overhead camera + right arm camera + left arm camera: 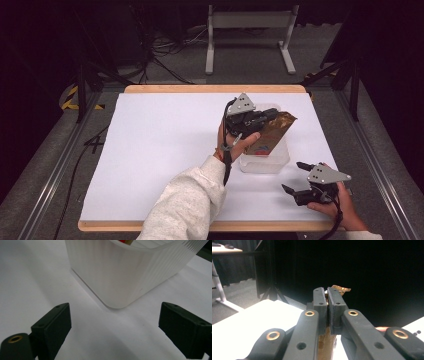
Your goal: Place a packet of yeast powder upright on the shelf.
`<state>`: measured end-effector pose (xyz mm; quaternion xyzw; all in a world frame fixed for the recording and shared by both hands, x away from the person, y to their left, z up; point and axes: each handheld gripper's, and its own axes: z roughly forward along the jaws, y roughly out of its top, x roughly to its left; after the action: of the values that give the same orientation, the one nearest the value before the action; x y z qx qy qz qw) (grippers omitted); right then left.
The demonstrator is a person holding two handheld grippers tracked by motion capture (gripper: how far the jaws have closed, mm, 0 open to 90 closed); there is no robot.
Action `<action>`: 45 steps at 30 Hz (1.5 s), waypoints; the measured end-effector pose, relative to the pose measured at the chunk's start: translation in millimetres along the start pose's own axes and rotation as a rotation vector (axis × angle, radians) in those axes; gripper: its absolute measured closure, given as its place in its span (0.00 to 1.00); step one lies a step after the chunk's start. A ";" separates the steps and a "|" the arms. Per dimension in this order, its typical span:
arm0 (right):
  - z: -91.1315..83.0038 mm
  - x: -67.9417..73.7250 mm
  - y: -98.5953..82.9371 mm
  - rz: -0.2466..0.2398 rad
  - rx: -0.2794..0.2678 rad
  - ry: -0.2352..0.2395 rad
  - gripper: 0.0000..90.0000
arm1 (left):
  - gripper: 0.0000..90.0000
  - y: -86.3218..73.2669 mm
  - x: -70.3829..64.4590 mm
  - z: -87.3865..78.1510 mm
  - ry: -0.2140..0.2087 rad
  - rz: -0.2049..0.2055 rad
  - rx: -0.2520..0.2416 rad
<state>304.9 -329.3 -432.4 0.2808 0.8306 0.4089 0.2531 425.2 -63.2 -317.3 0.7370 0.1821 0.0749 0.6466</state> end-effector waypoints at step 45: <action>-0.6 0.7 1.3 -0.002 -0.004 0.003 0.13 | 0.96 -37.2 11.4 -34.7 0.013 0.043 0.097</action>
<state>304.3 -328.4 -431.2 0.2788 0.8304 0.4109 0.2528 417.4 -23.3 -349.9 0.7706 0.1738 0.0847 0.6073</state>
